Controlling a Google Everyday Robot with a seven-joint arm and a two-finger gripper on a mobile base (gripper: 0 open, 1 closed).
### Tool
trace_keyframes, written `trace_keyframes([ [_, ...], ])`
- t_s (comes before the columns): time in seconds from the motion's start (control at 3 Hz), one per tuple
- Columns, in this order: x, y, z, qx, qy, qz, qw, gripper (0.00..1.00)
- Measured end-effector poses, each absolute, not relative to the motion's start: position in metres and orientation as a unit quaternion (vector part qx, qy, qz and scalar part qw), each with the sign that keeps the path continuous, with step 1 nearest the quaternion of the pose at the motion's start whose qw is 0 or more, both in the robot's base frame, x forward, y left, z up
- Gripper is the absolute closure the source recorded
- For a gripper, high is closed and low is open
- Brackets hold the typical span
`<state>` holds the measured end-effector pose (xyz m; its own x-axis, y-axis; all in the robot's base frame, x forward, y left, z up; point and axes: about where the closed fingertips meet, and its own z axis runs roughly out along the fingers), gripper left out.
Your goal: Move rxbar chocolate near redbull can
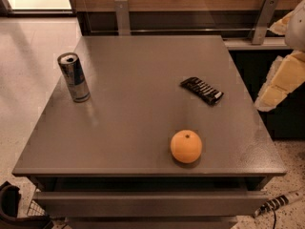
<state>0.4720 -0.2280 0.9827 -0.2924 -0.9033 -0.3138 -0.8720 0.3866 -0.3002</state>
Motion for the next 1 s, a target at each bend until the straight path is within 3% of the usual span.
trace_keyframes([
  [1.0, 0.572, -0.194, 0.903, -0.408, 0.790, 0.122, 0.442, 0.00],
])
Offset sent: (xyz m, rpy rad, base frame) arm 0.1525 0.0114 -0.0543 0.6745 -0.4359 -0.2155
